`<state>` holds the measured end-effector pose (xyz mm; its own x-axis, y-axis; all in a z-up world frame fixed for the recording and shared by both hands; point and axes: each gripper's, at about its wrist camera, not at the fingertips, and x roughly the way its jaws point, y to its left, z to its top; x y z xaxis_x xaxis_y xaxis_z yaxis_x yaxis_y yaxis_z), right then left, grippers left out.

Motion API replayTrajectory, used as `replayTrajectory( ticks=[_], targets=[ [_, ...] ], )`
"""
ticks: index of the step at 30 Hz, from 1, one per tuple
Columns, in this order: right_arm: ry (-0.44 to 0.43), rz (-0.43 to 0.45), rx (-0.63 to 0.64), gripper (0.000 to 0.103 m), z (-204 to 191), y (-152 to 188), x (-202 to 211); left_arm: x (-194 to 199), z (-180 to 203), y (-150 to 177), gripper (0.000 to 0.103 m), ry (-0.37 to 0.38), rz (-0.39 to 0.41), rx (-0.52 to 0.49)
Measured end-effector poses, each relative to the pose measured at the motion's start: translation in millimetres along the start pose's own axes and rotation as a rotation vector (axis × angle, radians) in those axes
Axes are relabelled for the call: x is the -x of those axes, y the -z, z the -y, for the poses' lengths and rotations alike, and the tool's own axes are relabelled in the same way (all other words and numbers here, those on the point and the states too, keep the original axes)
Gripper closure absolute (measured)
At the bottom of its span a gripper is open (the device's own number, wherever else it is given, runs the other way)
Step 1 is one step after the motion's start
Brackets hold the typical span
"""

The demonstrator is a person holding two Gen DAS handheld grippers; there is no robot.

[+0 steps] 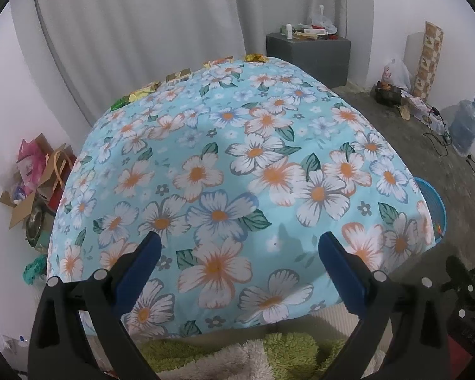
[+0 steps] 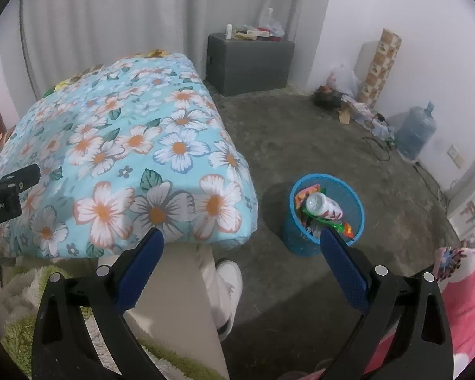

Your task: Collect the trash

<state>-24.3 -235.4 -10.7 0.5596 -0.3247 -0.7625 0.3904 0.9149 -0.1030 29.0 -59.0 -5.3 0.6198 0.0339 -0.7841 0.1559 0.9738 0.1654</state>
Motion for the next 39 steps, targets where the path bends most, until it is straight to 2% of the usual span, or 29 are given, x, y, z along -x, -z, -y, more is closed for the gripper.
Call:
replayTrajectory(
  ticks=[39],
  targets=[
    [-0.010,0.001,0.010,0.008,2.4,-2.1,0.4,-5.6,1.8,3.4,0.006,-0.009,-0.006,-0.014]
  ],
)
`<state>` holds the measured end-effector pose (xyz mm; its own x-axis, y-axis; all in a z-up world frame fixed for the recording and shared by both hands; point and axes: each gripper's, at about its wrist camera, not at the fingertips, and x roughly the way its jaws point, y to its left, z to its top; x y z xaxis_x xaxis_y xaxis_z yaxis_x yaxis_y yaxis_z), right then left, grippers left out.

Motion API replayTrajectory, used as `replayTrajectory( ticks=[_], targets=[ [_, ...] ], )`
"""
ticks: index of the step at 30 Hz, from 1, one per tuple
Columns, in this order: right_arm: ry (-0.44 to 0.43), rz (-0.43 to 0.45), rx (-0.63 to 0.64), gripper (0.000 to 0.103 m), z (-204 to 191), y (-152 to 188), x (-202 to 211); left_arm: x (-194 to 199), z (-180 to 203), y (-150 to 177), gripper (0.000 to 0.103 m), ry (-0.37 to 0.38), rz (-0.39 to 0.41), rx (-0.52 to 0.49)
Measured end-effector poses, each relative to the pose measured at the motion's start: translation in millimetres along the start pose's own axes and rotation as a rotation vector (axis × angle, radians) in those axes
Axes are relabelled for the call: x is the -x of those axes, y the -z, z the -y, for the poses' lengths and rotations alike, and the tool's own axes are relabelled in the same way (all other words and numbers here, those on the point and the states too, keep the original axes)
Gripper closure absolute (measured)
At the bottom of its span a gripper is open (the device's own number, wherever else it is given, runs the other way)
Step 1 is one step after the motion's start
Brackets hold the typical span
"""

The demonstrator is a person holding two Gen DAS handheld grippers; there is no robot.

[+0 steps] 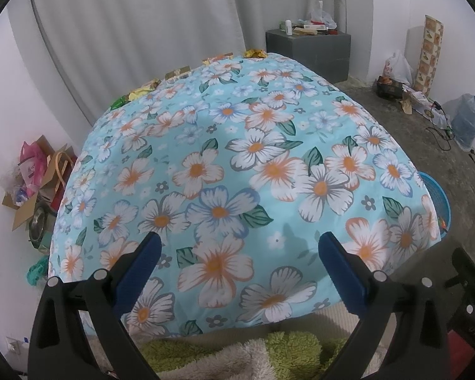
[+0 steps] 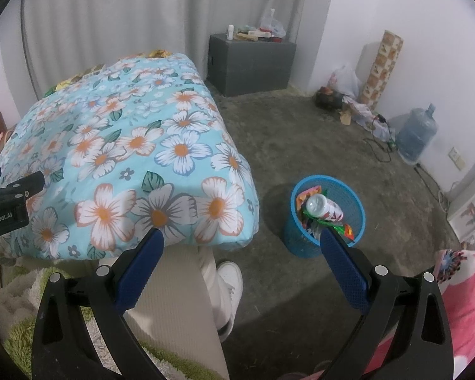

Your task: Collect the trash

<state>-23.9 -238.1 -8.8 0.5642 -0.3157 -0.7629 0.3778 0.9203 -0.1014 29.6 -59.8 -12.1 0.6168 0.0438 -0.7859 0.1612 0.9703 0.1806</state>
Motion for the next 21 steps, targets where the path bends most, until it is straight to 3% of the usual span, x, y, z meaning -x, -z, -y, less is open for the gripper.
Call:
replayTrajectory(
  ticks=[21],
  targets=[
    [0.001,0.003,-0.005,0.008,-4.1,-0.6,0.6,0.6,-0.6,0.2,0.006,-0.003,-0.001,-0.002]
  ],
)
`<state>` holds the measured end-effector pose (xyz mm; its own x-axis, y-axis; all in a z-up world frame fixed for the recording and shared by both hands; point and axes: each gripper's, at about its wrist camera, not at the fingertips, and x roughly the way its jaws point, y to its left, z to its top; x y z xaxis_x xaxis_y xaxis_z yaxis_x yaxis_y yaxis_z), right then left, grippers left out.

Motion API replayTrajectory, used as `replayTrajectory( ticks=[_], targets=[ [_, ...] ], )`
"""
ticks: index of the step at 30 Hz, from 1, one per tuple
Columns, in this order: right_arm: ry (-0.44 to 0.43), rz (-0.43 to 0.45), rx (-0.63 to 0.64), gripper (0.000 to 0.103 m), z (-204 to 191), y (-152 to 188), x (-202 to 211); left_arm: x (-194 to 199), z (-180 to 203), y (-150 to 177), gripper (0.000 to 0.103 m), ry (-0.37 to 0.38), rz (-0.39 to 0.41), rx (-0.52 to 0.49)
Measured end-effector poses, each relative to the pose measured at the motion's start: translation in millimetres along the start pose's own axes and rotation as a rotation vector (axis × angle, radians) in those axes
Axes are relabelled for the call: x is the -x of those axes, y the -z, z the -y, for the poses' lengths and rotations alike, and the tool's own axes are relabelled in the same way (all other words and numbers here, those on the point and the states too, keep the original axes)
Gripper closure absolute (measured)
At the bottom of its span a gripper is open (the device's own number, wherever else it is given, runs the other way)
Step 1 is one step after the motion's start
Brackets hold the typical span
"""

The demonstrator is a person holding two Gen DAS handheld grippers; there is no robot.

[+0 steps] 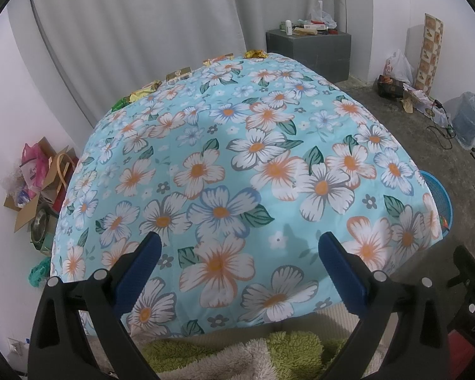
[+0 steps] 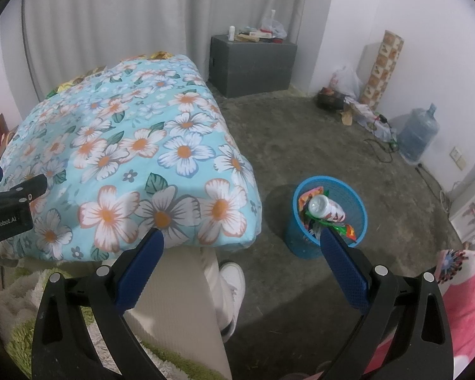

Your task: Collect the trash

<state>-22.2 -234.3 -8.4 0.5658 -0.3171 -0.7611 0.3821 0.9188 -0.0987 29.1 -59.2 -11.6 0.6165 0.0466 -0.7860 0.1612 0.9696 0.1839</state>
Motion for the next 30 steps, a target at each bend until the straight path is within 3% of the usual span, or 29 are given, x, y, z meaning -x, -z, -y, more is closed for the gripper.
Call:
replayTrajectory(
  ticks=[30],
  targets=[
    [-0.010,0.011,0.005,0.008,-2.1,-5.9,1.7,2.3,0.1,-1.6,0.006,-0.003,0.004,-0.003]
  ],
)
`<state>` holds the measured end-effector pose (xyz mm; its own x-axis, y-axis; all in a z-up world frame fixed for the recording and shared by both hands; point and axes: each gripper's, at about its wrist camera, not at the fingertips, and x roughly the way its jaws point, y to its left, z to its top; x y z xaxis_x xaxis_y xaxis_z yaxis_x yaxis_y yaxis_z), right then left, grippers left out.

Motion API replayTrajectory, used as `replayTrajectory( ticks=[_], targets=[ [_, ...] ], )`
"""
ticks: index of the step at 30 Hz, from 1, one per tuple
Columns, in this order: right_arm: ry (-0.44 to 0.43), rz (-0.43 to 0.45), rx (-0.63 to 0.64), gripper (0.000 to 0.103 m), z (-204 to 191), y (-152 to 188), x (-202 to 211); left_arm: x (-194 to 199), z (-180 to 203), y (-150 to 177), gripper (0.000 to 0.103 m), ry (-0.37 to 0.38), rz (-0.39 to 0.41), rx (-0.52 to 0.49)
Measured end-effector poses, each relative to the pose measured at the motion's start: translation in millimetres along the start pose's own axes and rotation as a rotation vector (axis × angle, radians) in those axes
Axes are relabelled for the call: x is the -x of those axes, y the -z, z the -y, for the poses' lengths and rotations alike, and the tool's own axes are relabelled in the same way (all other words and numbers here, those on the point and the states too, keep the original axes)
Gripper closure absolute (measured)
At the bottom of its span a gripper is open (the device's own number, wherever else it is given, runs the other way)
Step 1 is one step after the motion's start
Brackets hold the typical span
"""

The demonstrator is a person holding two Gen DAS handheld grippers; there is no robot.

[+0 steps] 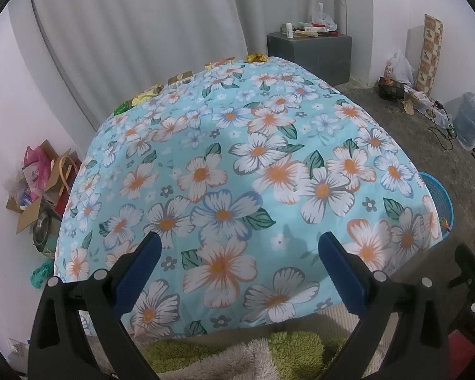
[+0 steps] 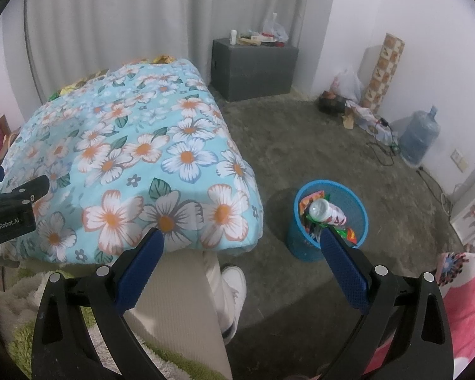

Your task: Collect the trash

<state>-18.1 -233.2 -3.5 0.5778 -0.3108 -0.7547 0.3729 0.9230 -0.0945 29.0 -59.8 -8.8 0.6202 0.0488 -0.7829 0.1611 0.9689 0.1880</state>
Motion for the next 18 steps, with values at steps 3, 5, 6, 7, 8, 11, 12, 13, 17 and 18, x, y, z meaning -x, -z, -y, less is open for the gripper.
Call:
replayTrajectory(
  ticks=[3,5,6,7,8,11,12,13,17,18],
  targets=[
    [-0.002,0.000,0.000,0.008,-0.1,-0.4,-0.2,0.2,0.1,0.0,0.006,0.000,0.000,0.000],
    [-0.002,0.001,0.000,0.008,-1.1,-1.0,-0.2,0.5,-0.6,0.2,0.006,-0.002,0.002,0.000],
    [-0.001,0.001,0.000,0.008,0.0,0.4,0.2,0.4,0.2,-0.2,0.006,0.000,0.001,0.000],
    [-0.002,0.001,-0.001,0.008,-0.9,-0.5,0.0,0.5,0.3,-0.2,0.006,-0.001,0.001,0.000],
    [-0.001,0.000,-0.001,0.008,-0.4,0.7,0.4,0.6,-0.7,0.1,0.006,-0.001,0.002,-0.001],
    [0.000,0.001,-0.002,0.008,-1.0,0.9,0.4,0.9,0.3,-0.3,0.006,-0.001,0.001,-0.001],
    [0.001,0.000,-0.002,0.008,-1.1,1.0,0.5,0.7,-0.8,0.0,0.006,-0.001,0.000,-0.001],
    [0.001,0.000,-0.003,0.008,-1.3,1.3,0.5,1.3,0.5,-0.1,0.006,-0.002,0.000,0.000],
    [0.003,-0.001,-0.005,0.008,-2.3,1.9,0.7,1.1,-0.3,0.5,0.006,-0.003,0.001,0.000],
    [0.002,-0.001,-0.005,0.008,-2.0,0.6,0.3,1.1,-0.3,0.0,0.006,-0.002,0.000,-0.001]
  ],
)
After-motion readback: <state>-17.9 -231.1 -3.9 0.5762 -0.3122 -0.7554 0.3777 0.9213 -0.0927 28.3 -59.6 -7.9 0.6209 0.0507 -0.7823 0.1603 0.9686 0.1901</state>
